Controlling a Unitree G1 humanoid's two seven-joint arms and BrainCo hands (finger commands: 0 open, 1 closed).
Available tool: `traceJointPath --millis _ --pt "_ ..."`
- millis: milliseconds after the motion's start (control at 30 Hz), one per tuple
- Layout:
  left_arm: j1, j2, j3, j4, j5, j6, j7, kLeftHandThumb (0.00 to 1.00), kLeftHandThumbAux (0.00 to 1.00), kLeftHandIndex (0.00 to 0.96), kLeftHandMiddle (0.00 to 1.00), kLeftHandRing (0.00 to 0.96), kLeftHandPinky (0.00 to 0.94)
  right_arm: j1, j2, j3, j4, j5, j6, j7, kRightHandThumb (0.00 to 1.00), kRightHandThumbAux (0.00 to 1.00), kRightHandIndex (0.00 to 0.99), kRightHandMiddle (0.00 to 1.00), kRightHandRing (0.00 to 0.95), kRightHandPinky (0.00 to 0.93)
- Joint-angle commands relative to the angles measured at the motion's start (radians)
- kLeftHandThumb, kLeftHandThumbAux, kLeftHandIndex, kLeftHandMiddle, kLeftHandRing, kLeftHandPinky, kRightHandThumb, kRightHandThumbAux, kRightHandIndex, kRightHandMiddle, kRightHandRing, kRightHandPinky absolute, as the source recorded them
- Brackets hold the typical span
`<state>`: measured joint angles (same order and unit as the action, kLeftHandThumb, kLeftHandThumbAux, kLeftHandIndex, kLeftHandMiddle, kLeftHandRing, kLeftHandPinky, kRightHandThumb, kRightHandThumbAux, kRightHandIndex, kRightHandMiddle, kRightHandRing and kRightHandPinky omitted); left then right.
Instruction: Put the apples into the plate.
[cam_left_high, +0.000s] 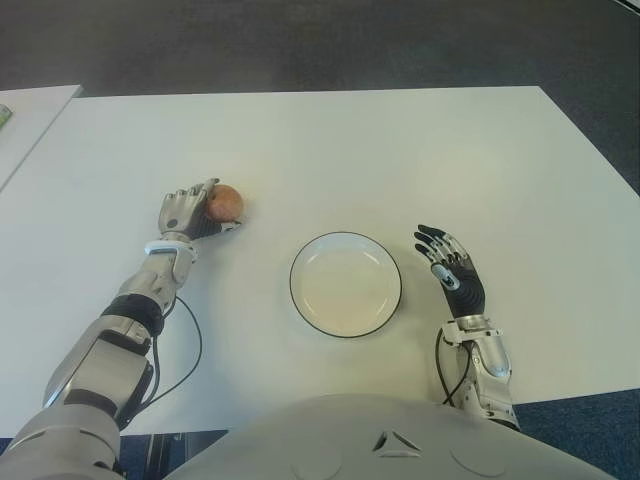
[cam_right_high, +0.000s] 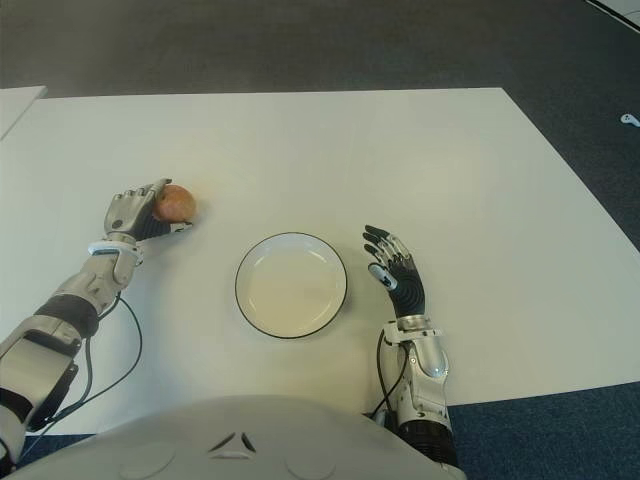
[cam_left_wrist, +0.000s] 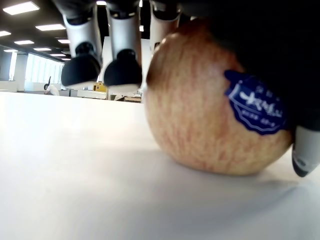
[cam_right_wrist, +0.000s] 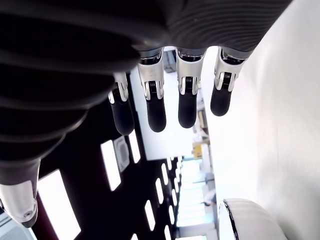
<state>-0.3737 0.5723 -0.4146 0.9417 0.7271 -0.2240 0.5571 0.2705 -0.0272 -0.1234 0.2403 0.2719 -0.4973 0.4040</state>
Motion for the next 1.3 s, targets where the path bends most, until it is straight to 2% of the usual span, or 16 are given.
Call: traceJointPath --millis 33,200,400,533,700,933,1200,1300 --pt "0.047 -0.022 -0.04 0.02 0.021 -0.026 -0.01 0.751 0.696 0.443 0.886 0.866 0.831 0.046 0.014 -0.01 0.14 0.011 0.035 0.002 0.272 0.555 0.224 0.214 0.163 0.161" --pt "0.058 -0.006 -0.032 -0.013 0.019 -0.035 0.005 0.75 0.696 0.443 0.885 0.865 0.822 0.038 0.014 -0.015 0.149 0.014 0.039 0.009 0.277 0.557 0.216 0.213 0.16 0.16" --pt "0.091 0.059 0.039 -0.204 -0.029 -0.002 -0.078 0.748 0.698 0.443 0.872 0.853 0.809 0.039 0.013 -0.016 0.143 0.006 0.047 0.006 0.293 0.551 0.214 0.213 0.16 0.158" --pt "0.096 0.078 0.071 -0.265 -0.042 0.02 -0.121 0.746 0.698 0.442 0.863 0.847 0.807 0.04 0.011 -0.016 0.141 0.005 0.05 0.006 0.296 0.548 0.214 0.213 0.159 0.155" --pt "0.055 0.171 0.175 -0.408 -0.085 0.014 -0.206 0.745 0.699 0.442 0.854 0.845 0.817 0.044 0.003 -0.012 0.137 -0.01 0.058 -0.003 0.291 0.546 0.219 0.212 0.159 0.168" --pt "0.088 0.241 0.297 -0.687 -0.108 0.051 -0.323 0.746 0.699 0.442 0.853 0.851 0.817 0.044 0.0 -0.012 0.141 -0.013 0.051 -0.001 0.281 0.548 0.213 0.209 0.166 0.182" --pt "0.132 0.261 0.361 -0.864 -0.077 0.094 -0.384 0.749 0.698 0.443 0.859 0.856 0.81 0.041 -0.004 -0.013 0.152 -0.017 0.047 -0.002 0.28 0.551 0.218 0.205 0.158 0.16" --pt "0.118 0.266 0.368 -0.892 -0.062 0.097 -0.401 0.75 0.697 0.443 0.854 0.847 0.802 0.042 -0.002 -0.012 0.155 -0.021 0.039 -0.005 0.276 0.551 0.225 0.202 0.15 0.152"
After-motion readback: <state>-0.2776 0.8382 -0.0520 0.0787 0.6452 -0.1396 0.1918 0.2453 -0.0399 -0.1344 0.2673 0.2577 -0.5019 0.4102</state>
